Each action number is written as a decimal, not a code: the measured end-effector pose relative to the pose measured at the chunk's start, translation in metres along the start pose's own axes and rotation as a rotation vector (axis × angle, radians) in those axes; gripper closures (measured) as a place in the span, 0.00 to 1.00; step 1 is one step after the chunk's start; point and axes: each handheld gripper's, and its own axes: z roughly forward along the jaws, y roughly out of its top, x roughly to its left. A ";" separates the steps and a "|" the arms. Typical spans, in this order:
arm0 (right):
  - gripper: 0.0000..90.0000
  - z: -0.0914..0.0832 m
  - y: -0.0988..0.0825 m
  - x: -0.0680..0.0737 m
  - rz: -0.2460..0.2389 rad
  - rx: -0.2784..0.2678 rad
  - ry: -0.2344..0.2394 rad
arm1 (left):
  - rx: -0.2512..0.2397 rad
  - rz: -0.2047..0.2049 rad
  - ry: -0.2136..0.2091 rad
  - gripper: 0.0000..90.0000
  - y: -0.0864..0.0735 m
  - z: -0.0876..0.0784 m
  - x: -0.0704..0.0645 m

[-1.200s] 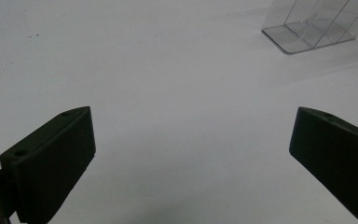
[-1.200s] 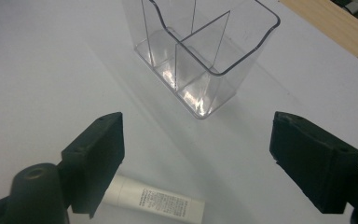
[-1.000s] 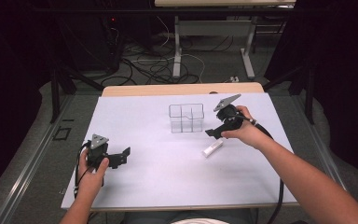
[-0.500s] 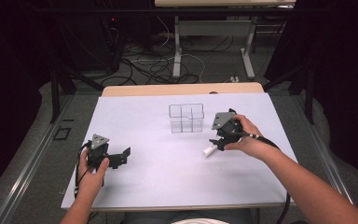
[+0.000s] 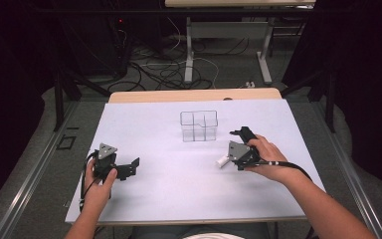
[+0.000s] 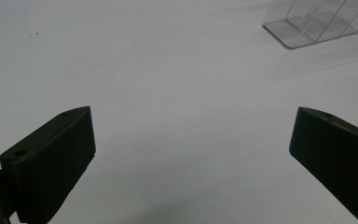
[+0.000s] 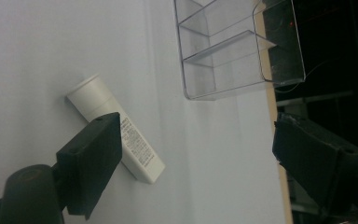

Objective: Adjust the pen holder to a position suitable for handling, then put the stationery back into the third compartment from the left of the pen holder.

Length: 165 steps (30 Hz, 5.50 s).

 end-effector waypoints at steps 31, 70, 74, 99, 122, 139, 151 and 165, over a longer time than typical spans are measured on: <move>0.39 0.009 -0.006 0.031 -0.303 -0.006 0.081 | 0.005 -0.004 0.001 0.00 -0.001 0.000 0.000; 0.61 0.031 -0.003 0.048 -0.422 0.008 0.119 | 0.013 0.007 0.000 0.00 -0.002 0.001 0.000; 0.63 0.034 -0.003 0.046 -0.437 0.006 0.122 | 0.011 0.002 0.000 0.00 -0.002 0.000 0.001; 0.74 0.034 -0.001 0.050 -0.442 0.028 0.117 | 0.013 -0.001 -0.003 0.00 -0.002 0.000 0.001; 0.74 0.025 0.013 0.022 -0.179 -0.065 0.053 | 0.005 -0.002 0.000 0.00 -0.002 0.001 0.002; 0.74 0.018 0.019 -0.006 0.179 -0.156 0.048 | 0.005 0.000 0.000 0.00 -0.002 0.001 0.002; 0.74 0.013 0.019 -0.027 0.488 -0.251 0.041 | 0.016 -0.007 -0.008 0.00 -0.002 0.000 0.001; 0.74 0.011 0.018 -0.047 0.754 -0.368 0.034 | 0.016 -0.009 -0.008 0.00 -0.002 0.001 0.002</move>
